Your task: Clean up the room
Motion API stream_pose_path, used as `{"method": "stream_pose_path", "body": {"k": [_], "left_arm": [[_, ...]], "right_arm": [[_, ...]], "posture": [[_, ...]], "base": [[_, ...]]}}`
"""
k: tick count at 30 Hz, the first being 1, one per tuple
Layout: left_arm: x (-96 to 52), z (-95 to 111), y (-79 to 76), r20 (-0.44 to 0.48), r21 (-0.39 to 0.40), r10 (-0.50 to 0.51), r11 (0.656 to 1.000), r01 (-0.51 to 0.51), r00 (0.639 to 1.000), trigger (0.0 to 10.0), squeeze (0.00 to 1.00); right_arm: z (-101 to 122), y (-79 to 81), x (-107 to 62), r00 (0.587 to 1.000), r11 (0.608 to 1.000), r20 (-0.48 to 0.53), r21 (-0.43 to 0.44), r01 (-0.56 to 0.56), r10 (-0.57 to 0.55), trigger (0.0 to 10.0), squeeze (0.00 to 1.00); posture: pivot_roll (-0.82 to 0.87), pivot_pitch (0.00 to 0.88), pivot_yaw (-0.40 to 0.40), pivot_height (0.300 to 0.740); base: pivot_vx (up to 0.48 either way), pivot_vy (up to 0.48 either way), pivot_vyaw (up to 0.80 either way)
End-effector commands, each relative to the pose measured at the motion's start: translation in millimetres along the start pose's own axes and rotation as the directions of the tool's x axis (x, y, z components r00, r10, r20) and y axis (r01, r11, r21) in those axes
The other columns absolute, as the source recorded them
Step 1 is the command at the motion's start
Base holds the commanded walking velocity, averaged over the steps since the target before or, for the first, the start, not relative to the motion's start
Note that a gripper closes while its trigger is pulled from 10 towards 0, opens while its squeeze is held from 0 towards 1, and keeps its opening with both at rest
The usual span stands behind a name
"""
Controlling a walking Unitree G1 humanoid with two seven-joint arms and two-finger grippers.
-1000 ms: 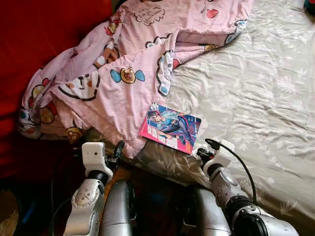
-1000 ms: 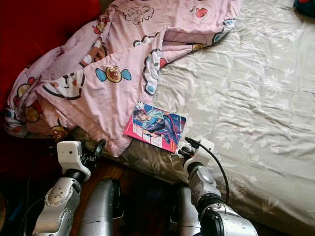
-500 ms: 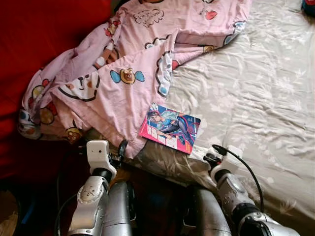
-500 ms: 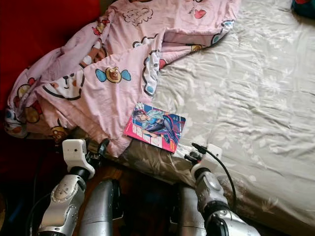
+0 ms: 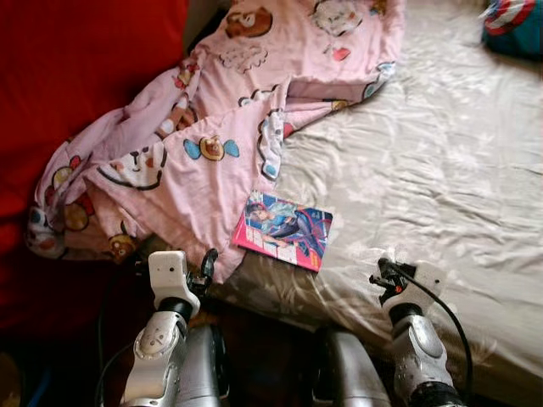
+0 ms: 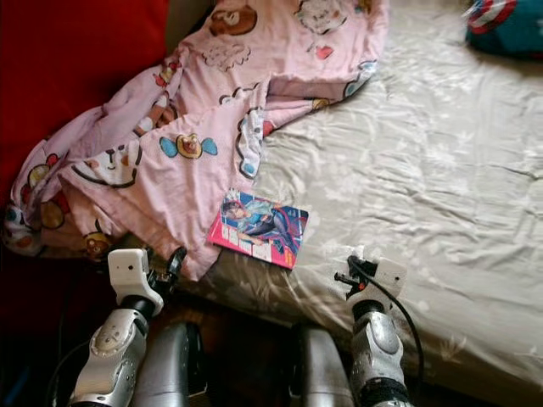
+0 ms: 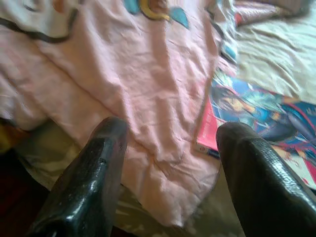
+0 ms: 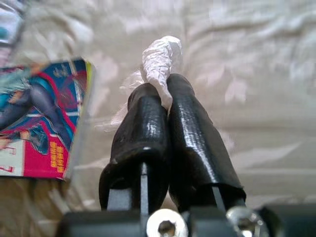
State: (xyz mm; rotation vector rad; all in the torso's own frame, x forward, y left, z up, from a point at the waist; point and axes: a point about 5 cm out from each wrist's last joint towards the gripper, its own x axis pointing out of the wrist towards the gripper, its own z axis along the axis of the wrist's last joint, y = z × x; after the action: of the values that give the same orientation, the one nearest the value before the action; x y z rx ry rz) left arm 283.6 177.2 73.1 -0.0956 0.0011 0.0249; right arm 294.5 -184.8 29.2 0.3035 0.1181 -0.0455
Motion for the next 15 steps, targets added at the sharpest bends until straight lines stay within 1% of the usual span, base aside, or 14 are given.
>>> {"method": "stream_pose_path", "body": {"k": [1, 2, 3, 4, 7, 9, 10, 12, 13, 14, 15], "left_arm": [[-7.5, -9.9, 14.6, -0.033, -0.001, 0.084, 0.996, -0.084, 0.996, 10.0, 0.0], [-8.0, -6.6, 24.2, -0.022, 0.012, 0.128, 0.992, -0.128, 0.992, 10.0, 0.0], [-8.0, -4.1, 29.1, -0.013, 0.034, 0.146, 0.989, -0.145, 0.989, 10.0, 0.0], [-8.4, -0.9, 37.2, -0.01, 0.052, 0.177, 0.983, -0.176, 0.984, 10.0, 0.0], [-9.6, 3.0, 45.0, -0.002, 0.071, 0.191, 0.979, -0.19, 0.982, 10.0, 0.0], [-12.8, 1.7, 50.0, -0.019, 0.091, 0.187, 0.979, -0.185, 0.982, 10.0, 0.0], [-13.7, 0.4, 50.8, -0.027, 0.091, 0.186, 0.979, -0.183, 0.982, 10.0, 0.0], [-19.0, -6.6, 50.5, -0.058, 0.095, 0.169, 0.982, -0.164, 0.984, 10.0, 0.0], [-19.0, -6.6, 50.5, -0.058, 0.095, 0.169, 0.982, -0.164, 0.984, 10.0, 0.0], [-19.7, -7.9, 49.6, -0.063, 0.088, 0.166, 0.983, -0.16, 0.984, 10.0, 0.0], [-20.5, -9.4, 45.0, -0.069, 0.089, 0.138, 0.987, -0.132, 0.988, 10.0, 0.0]], "right_arm": [[-3.6, 1.0, -5.7, 1.0, 0.999, -0.005, -0.027, -0.02, 0.02, 10.0, 0.0], [-3.6, 0.8, -7.7, 1.0, 0.999, -0.006, -0.038, -0.029, 0.029, 10.0, 0.0], [-3.7, 0.5, -8.6, 0.999, 0.998, -0.008, -0.049, -0.034, 0.034, 10.0, 0.0], [-4.3, -1.5, -9.8, 1.0, 0.998, -0.011, -0.053, -0.03, 0.03, 10.0, 0.0], [-4.3, -3.0, -10.7, 1.0, 0.998, -0.011, -0.055, -0.024, 0.024, 10.0, 0.0], [-3.7, -2.6, -11.5, 1.0, 0.998, -0.009, -0.061, -0.027, 0.027, 10.0, 0.0], [-3.4, -2.1, -12.0, 1.0, 0.997, -0.009, -0.065, -0.03, 0.029, 10.0, 0.0], [-2.5, 2.1, -13.7, 0.997, 0.992, -0.009, -0.106, -0.071, 0.07, 10.0, 0.0], [-2.5, 2.1, -13.7, 0.997, 0.992, -0.009, -0.106, -0.071, 0.07, 10.0, 0.0], [-2.0, 3.0, -13.6, 0.997, 0.989, -0.008, -0.123, -0.08, 0.08, 10.0, 0.0], [-0.9, 3.6, -13.5, 0.997, 0.989, -0.001, -0.126, -0.083, 0.083, 10.0, 0.0]], "posture": [[-0.08, 0.174, -0.045, 0.611], [-0.08, 0.184, -0.048, 0.611], [-0.08, 0.186, -0.049, 0.611], [-0.08, 0.195, -0.05, 0.611], [-0.08, 0.199, -0.047, 0.611], [-0.08, 0.203, -0.042, 0.611], [-0.08, 0.204, -0.04, 0.611], [-0.08, 0.205, -0.035, 0.611], [-0.08, 0.205, -0.035, 0.611], [-0.08, 0.205, -0.035, 0.611], [-0.08, 0.208, -0.032, 0.611]], "base": [[0.0, 0.0, 0.0], [0.0, 0.0, 0.0], [0.0, 0.0, 0.0], [0.0, 0.0, 0.0], [0.0, 0.0, 0.0], [0.0, 0.0, 0.0], [0.0, 0.0, 0.0], [0.0, 0.0, 0.0], [0.0, 0.0, 0.0], [0.0, 0.0, 0.0], [0.0, 0.0, 0.0]]}}
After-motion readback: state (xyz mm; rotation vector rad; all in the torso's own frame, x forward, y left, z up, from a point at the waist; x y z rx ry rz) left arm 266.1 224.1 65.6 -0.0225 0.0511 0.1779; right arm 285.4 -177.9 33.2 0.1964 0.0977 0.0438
